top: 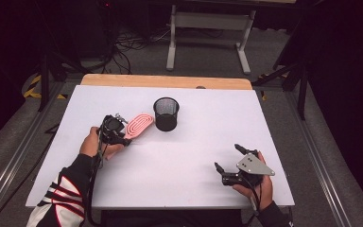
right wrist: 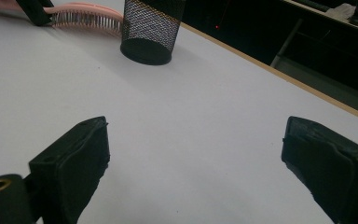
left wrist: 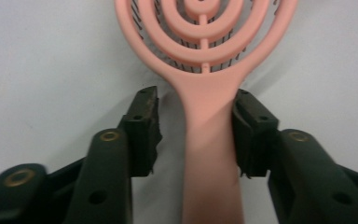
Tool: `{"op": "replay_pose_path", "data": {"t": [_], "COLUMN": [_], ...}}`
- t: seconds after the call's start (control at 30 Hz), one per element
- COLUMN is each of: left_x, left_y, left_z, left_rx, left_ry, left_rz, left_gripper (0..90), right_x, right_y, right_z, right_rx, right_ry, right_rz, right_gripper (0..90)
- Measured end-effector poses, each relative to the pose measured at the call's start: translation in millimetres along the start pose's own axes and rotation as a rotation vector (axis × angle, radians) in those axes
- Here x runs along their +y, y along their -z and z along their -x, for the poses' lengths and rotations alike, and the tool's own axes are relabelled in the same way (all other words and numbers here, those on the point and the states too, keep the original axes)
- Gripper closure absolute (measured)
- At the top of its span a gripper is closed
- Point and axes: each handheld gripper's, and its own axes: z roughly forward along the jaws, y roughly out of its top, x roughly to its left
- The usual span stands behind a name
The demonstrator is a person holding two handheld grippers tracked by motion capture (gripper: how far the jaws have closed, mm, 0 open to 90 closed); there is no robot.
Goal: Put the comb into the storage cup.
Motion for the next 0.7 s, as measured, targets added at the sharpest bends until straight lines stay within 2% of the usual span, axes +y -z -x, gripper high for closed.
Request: {"op": "replay_pose_path", "data": {"t": [0.1,0.4,0.53,0.7], "left_x": [-0.1,-3.0,-8.6,-14.7], "left_y": [-0.2,-0.1,0.2,3.5], "left_z": [0.7,2.5,-1.1,-6.2], "left_rx": [-0.005,0.003,-0.012,-0.001], "left_ry": [-0.003,-0.007,0.013,0.039], "left_rz": [0.004,0.022,0.066,0.104], "left_gripper": [66.7,69.0,69.4,69.6], "right_x": [0.0,0.0,0.2,0.1], "right_y": [0.0,0.4,0.3,0.2], "right_z": [-0.2,-0.1,-0.1,0.0], "right_rx": [0.001,0.002,0.0,0.003], "right_ry": [0.0,0.004,0.009,0.009], "right_rz": [0.0,0.0,-0.002,-0.005], "right_gripper": [8.1,8.1,8.1,8.1]}}
